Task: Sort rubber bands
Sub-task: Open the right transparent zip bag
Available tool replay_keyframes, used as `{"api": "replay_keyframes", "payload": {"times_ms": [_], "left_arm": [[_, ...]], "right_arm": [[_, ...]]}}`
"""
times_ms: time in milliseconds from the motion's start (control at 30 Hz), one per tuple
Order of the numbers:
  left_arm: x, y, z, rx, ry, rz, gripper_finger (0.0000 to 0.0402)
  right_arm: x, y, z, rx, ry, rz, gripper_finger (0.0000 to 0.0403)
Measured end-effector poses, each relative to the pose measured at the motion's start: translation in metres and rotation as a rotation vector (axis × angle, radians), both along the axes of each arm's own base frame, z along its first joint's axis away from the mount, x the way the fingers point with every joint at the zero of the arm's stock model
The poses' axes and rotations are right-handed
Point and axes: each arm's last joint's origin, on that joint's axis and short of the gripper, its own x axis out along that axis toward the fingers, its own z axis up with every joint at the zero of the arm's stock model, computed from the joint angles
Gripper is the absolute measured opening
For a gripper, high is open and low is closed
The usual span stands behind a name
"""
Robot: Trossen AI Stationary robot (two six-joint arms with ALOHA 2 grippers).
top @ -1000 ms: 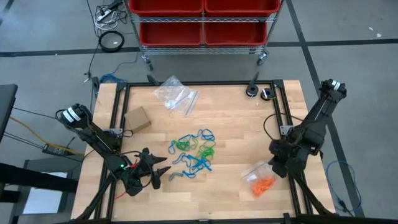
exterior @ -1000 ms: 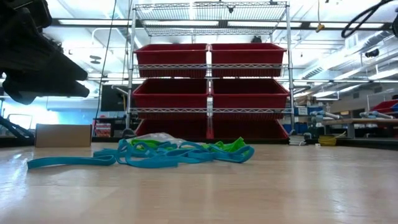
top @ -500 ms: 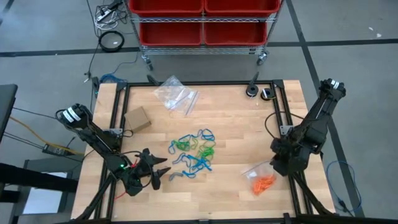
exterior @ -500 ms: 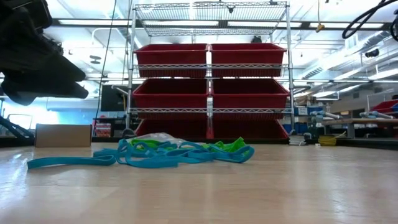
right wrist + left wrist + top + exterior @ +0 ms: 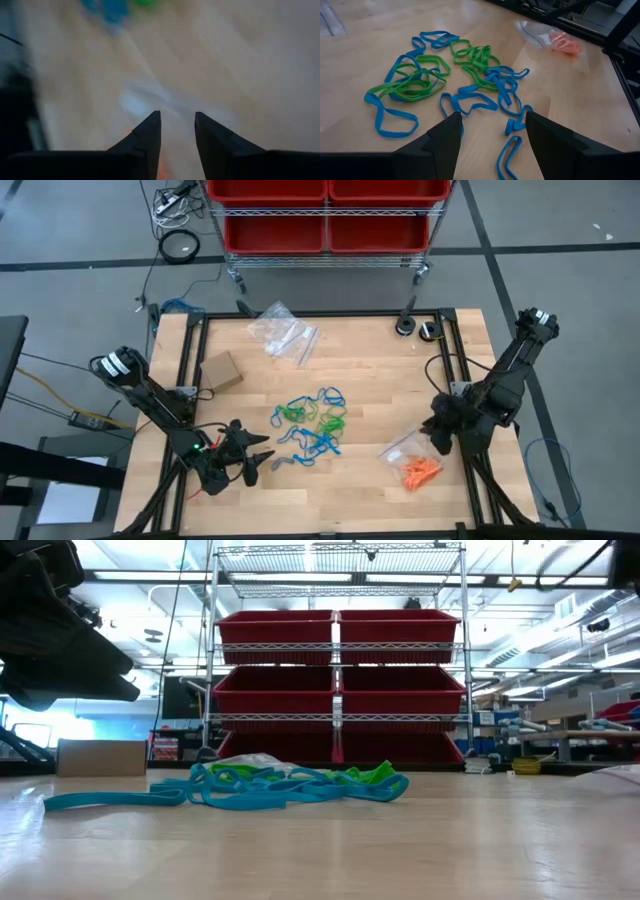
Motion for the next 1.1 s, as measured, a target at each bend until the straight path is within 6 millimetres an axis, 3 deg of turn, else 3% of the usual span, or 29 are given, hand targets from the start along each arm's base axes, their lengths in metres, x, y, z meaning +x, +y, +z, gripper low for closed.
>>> {"api": "replay_keyframes", "payload": {"times_ms": [267,467,733,833,933,1100], "left_arm": [[0.0,0.0,0.0,0.001,-0.009,0.008,0.0229],[0.003,0.0,0.005,0.055,-0.044,0.018,0.0229],[0.016,-0.002,0.028,0.332,-0.134,0.05,0.0229],[0.032,0.004,0.038,0.383,-0.135,-0.07,0.0229],[0.051,0.021,0.041,0.393,-0.141,-0.165,0.0229],[0.072,0.071,0.041,0.468,-0.024,-0.052,0.0229]], "right_arm": [[0.036,0.028,0.039,-0.181,-0.516,0.168,0.0107],[0.07,0.04,0.052,-0.413,-0.711,0.185,0.0107],[0.122,0.027,0.016,-0.551,-0.565,0.149,0.0107],[0.143,0.023,-0.002,-0.582,-0.526,0.174,0.0107],[0.163,0.015,-0.013,-0.609,-0.556,0.198,0.0107],[0.189,-0.02,-0.025,-0.583,-0.562,0.171,0.0107]]}}
